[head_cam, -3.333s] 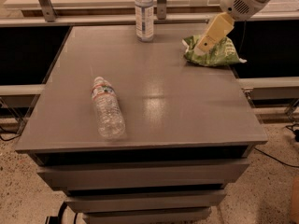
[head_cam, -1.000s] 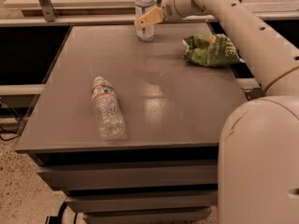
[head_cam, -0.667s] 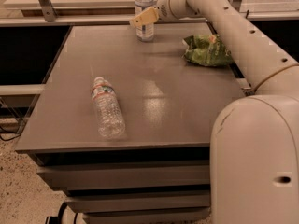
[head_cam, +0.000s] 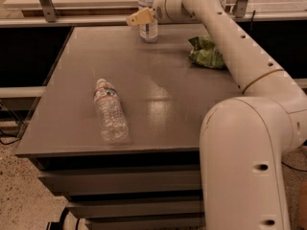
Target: Move blue plastic bottle near water bottle
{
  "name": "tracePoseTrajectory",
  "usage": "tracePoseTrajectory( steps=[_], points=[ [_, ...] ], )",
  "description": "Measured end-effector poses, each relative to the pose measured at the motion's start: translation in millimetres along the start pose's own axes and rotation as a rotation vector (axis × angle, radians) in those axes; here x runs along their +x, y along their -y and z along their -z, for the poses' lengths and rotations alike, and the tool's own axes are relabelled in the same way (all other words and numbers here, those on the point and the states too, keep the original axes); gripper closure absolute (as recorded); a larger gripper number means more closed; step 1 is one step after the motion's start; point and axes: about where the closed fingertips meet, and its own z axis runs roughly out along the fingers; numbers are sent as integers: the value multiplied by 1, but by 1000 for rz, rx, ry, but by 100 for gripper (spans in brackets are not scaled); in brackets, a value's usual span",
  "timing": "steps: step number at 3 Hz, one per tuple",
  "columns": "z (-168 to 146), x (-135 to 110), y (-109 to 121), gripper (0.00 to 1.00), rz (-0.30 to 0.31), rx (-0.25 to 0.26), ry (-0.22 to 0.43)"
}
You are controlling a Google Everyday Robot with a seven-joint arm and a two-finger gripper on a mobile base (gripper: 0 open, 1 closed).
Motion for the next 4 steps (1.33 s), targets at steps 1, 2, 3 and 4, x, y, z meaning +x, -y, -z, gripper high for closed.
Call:
tracePoseTrajectory(
  steps=[1,2,3,4],
  points=[
    [-12,-1,-1,40,-14,-23,14],
    [-14,-3,-1,63,-15,-46,30],
    [-3,-8,-7,87,19,-104,40],
    [26,-15,-17,100,56,-167,39]
  ],
)
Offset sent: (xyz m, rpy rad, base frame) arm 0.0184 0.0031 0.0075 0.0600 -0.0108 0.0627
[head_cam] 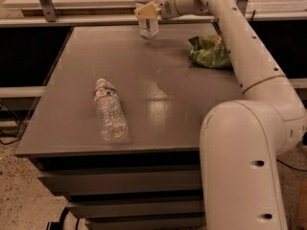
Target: Move blue plastic bottle near water bottle
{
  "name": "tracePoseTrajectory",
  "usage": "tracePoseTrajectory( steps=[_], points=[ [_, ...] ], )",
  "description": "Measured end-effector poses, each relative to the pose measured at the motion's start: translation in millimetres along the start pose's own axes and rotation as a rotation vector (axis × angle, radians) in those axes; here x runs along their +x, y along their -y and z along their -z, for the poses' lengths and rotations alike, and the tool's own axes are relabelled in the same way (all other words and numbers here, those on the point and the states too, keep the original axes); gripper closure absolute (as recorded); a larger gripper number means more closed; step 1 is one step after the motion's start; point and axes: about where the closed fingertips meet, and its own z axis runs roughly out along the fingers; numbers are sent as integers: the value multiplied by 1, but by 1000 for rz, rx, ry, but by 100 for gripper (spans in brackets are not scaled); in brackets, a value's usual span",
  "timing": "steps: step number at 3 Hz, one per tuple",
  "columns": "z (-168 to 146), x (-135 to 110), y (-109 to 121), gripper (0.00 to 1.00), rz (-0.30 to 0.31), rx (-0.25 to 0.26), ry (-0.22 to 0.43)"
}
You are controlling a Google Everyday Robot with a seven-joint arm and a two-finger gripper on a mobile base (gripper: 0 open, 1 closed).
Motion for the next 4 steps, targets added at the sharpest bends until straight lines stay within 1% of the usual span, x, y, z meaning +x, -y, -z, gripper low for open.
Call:
tracePoseTrajectory(
  steps=[1,2,3,4],
  points=[
    [55,-18,-11,100,26,-8,27],
    [109,-30,-35,100,40,2,54],
    [167,-41,-72,100,42,19,103],
    [175,-12,-124,100,29,-40,86]
  ],
)
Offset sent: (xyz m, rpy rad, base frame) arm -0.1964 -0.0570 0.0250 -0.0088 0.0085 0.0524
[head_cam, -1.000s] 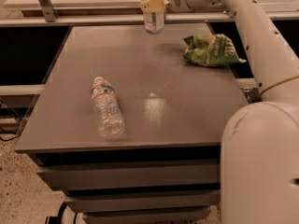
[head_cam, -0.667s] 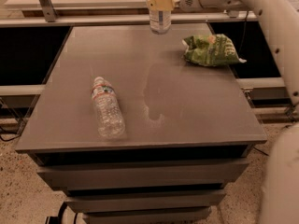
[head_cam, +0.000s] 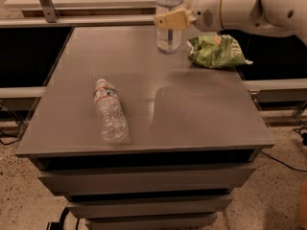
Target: Move blue plastic bottle near water bottle
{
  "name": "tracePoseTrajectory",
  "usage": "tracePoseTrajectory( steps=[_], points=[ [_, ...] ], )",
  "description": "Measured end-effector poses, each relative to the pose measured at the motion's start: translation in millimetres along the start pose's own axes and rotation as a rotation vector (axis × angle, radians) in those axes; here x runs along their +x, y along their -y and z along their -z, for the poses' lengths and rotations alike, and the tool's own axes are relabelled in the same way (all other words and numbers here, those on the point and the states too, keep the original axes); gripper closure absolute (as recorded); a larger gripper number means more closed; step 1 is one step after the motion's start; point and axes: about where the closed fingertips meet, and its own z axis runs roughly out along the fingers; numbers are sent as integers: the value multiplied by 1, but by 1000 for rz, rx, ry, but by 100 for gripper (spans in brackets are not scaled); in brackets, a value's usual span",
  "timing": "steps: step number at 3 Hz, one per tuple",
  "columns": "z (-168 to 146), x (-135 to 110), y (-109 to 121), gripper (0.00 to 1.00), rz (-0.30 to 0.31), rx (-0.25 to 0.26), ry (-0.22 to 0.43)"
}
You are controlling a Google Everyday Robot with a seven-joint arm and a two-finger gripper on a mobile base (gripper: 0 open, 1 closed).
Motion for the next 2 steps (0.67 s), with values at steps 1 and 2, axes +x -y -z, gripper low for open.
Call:
tracePoseTrajectory(
  steps=[1,2],
  points=[
    [-17,40,-28,100,-30,-57,-62],
    [-16,34,-25,100,-48,-68,-31]
  ],
)
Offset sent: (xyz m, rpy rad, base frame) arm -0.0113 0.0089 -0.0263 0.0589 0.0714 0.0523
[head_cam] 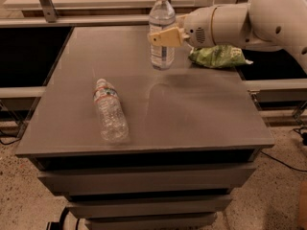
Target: Move blue plastic bottle near water bottle
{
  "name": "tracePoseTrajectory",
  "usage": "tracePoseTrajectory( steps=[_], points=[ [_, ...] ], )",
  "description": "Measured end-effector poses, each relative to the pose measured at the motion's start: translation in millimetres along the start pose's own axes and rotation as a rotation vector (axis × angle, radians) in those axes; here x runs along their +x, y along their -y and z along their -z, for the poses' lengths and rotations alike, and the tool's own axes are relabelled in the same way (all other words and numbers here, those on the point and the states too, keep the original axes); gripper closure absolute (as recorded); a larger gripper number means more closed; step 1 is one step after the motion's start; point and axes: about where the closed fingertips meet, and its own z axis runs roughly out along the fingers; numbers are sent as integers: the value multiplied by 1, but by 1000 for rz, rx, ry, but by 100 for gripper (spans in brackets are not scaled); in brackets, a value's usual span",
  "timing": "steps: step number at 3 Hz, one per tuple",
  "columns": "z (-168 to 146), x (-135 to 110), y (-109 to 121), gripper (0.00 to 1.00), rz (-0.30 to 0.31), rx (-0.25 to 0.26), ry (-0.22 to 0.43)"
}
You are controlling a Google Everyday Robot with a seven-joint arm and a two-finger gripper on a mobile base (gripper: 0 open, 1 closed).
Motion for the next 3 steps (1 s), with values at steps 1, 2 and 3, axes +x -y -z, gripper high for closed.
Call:
tracePoseTrajectory(
  steps=[1,2,3],
  points=[
    [4,1,-16,100,-32,-47,84],
    [3,-8,-64,100,-36,-163,173],
    [6,-11,-95,100,-28,-237,215]
  ],
)
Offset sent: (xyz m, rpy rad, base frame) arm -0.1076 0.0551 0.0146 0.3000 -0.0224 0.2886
